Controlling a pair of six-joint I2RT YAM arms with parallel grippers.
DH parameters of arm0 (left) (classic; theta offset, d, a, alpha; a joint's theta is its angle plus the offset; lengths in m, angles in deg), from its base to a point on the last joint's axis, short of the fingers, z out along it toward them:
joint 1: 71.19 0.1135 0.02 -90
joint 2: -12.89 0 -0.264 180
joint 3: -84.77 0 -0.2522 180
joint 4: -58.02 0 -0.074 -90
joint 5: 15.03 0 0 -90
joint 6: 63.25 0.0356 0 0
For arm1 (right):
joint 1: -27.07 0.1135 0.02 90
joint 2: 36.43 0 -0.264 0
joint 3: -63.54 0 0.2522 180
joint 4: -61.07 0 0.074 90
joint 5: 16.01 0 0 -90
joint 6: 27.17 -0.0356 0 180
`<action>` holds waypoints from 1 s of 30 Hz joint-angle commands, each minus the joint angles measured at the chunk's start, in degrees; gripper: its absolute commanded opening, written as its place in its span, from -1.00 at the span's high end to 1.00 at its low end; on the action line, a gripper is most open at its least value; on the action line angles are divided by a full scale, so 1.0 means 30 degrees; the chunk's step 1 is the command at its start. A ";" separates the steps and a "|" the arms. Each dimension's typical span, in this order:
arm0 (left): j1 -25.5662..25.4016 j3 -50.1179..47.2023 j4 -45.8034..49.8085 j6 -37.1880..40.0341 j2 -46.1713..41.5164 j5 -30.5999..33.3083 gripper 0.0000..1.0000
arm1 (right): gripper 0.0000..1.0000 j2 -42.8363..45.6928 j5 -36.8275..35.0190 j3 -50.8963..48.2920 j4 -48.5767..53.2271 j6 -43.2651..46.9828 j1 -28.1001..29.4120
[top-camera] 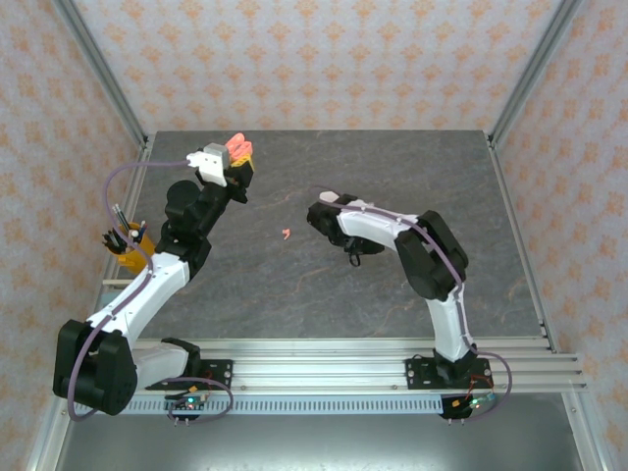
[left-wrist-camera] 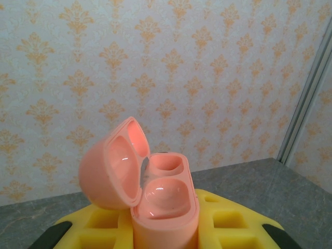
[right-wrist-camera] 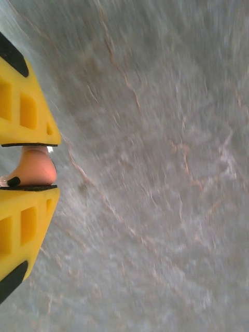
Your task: Insert the wireless bluetooth earbuds into the charging case
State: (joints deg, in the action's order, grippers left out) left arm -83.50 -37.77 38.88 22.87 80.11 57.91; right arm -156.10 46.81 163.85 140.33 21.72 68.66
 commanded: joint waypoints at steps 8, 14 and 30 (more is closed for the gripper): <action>0.0096 -0.0359 -0.1825 -0.0750 -0.0697 0.0567 1.00 | 0.55 -0.4408 -0.5391 0.2628 0.6743 -0.4843 0.0437; 0.0121 -0.0337 -0.1961 -0.0933 -0.0800 0.0443 1.00 | 0.44 -0.6469 -0.4506 0.4635 0.7880 -0.5532 0.1604; 0.0116 -0.0022 -0.1412 -0.0926 -0.0961 0.0325 1.00 | 0.01 -0.5301 -0.1046 0.7371 0.5567 -0.4439 0.4237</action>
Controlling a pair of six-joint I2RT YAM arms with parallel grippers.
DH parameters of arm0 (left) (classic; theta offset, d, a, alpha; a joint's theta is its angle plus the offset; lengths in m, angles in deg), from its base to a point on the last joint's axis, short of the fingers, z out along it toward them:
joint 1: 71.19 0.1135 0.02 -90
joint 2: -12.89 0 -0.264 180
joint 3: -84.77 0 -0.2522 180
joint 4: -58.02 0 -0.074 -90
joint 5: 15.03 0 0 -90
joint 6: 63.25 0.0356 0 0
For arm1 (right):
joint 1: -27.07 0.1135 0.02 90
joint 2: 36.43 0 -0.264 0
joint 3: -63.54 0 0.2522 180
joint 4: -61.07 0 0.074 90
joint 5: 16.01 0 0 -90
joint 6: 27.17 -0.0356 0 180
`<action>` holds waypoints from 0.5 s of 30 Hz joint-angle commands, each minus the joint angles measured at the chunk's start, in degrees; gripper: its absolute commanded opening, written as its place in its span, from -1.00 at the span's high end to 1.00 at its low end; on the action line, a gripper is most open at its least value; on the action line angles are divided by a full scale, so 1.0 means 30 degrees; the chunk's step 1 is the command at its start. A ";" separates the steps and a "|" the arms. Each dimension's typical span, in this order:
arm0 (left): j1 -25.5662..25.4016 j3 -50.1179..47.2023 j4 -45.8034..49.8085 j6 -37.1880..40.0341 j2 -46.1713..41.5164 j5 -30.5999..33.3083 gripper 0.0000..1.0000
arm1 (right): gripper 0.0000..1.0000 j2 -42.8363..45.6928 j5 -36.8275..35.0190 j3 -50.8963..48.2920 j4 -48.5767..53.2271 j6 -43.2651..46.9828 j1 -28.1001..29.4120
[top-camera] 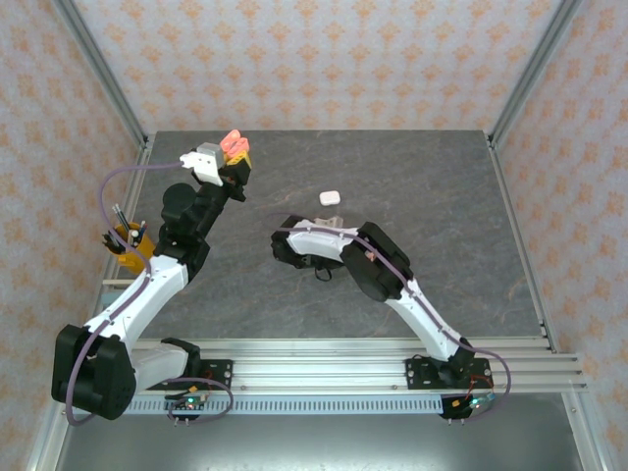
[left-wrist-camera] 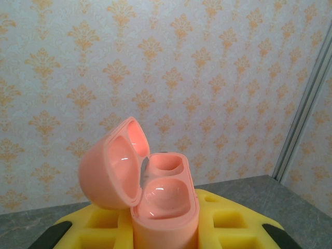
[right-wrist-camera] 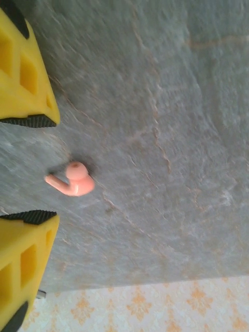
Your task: Insert the wireless bluetooth earbuds into the charging case
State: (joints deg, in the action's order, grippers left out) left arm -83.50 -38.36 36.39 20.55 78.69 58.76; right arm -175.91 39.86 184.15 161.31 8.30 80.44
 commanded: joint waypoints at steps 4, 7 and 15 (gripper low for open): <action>0.0095 0.0146 -0.0207 -0.0025 -0.0671 0.0011 1.00 | -0.07 0.3776 0.1355 0.0435 -0.2760 0.0735 0.0165; 0.0114 0.0122 0.0142 0.0070 -0.0787 -0.0041 1.00 | -0.08 0.5752 0.2191 -0.0814 -0.4431 0.1647 -0.0534; 0.0100 0.0093 0.1012 0.0379 -0.1078 -0.0252 1.00 | -0.04 1.0299 0.8089 -0.8059 -1.0398 0.2272 -0.4801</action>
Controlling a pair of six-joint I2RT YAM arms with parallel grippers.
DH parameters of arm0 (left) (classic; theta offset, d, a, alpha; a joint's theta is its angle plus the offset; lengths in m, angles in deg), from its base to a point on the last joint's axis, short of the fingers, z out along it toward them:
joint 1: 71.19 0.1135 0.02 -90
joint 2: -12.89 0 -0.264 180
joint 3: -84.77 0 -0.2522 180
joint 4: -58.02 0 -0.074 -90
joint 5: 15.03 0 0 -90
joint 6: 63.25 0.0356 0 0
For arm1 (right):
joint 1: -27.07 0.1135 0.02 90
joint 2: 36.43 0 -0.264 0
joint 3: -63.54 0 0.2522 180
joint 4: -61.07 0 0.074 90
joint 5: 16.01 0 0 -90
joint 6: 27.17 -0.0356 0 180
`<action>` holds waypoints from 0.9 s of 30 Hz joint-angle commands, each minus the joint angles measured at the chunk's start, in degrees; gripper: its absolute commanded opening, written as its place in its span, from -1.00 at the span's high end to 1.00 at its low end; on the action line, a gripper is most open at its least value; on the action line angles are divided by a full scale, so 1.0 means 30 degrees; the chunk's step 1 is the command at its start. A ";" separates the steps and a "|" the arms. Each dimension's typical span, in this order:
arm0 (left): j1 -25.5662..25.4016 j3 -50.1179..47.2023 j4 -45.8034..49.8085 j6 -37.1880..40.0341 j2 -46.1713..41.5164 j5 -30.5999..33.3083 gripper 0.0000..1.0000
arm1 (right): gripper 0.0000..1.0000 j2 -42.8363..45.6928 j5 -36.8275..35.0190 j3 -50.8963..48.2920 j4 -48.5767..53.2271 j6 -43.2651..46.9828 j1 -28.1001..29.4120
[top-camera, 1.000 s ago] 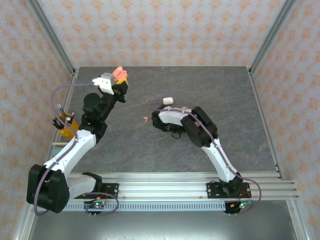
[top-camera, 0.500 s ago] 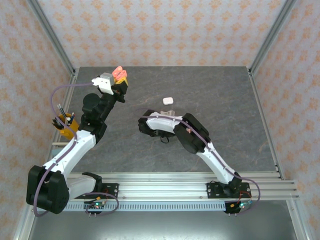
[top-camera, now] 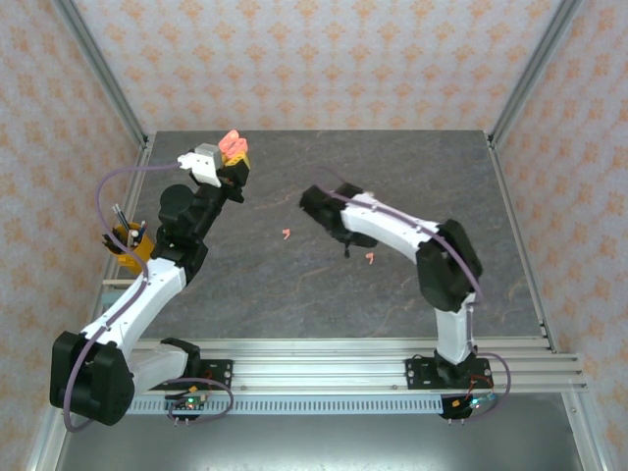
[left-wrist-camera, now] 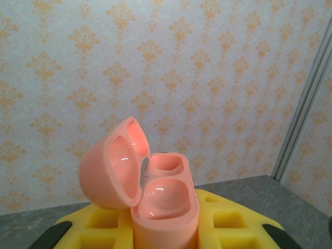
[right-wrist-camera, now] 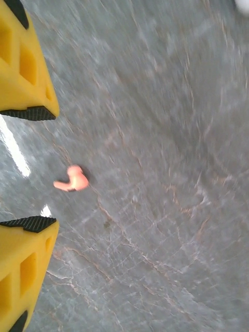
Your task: Insert the wireless bluetooth earbuds into the charging case
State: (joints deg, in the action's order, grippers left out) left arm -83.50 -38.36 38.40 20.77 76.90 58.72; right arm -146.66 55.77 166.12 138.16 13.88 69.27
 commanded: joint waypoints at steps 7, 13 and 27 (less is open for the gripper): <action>0.0114 0.0216 0.0963 0.0528 -0.0341 -0.0528 1.00 | 0.10 0.2084 0.5422 -0.5649 -0.5737 0.1153 -0.2969; 0.0114 0.0138 0.1014 0.0389 -0.0093 -0.0567 1.00 | 0.13 0.2350 0.6884 -0.6880 -0.7291 0.1229 -0.3680; 0.0118 0.0390 0.0849 0.0353 0.0570 -0.0622 1.00 | 0.20 0.2944 1.0629 -0.7308 -1.0476 0.1344 -0.4046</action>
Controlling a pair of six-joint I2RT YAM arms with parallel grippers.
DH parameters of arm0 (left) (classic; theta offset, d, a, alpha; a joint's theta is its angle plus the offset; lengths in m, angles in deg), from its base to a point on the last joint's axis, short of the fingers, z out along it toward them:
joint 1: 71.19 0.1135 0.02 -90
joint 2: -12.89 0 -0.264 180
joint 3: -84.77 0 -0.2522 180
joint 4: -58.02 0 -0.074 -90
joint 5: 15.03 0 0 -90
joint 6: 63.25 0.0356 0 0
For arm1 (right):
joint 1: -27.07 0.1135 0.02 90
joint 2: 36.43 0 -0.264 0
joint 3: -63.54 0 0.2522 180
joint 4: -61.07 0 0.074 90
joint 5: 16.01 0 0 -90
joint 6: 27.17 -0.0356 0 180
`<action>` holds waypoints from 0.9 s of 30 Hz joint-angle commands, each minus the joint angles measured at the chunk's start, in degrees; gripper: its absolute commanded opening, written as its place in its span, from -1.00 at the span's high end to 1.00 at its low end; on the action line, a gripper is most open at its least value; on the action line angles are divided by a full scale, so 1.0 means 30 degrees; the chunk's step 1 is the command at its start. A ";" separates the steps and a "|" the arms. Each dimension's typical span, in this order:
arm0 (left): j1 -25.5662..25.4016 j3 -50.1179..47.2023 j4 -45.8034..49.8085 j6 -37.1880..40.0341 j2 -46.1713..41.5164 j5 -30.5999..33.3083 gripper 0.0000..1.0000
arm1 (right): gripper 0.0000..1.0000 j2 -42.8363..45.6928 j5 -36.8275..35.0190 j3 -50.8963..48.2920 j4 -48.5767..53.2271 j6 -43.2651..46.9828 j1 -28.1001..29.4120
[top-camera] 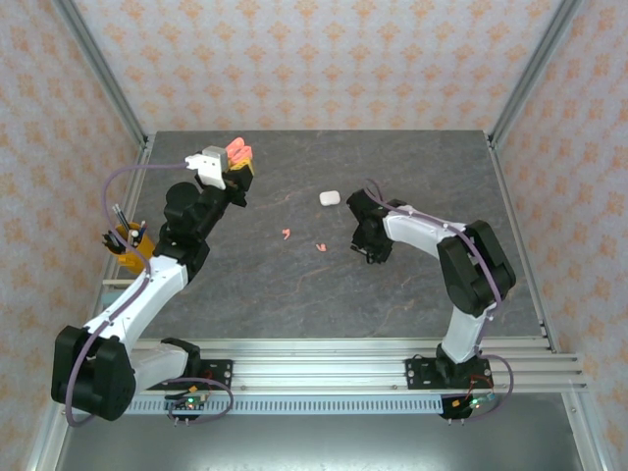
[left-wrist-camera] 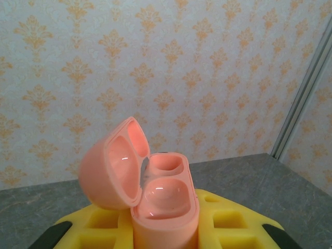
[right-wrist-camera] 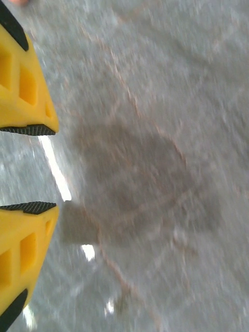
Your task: Insert the wireless bluetooth earbuds into the charging case
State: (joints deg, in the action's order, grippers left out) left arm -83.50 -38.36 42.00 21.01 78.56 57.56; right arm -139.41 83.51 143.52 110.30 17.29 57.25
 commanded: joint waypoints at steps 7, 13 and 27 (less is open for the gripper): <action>0.0072 0.0067 -0.0648 0.0016 0.0112 -0.0174 1.00 | 0.10 -0.1067 0.2320 0.2913 -0.0920 0.0680 0.0694; 0.0063 0.0043 -0.0571 0.0040 0.0025 -0.0122 1.00 | 0.02 -0.2920 0.1937 0.5278 -0.0097 0.0969 0.1713; 0.0053 -0.0188 -0.0618 -0.0092 -0.0122 -0.0006 1.00 | 0.18 -0.5106 0.0983 0.6628 0.0299 0.0123 0.2269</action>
State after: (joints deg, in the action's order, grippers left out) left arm -83.50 -38.45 41.98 20.92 78.78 57.43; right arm -154.55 87.92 162.77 110.03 18.53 63.78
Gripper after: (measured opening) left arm 0.236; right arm 0.418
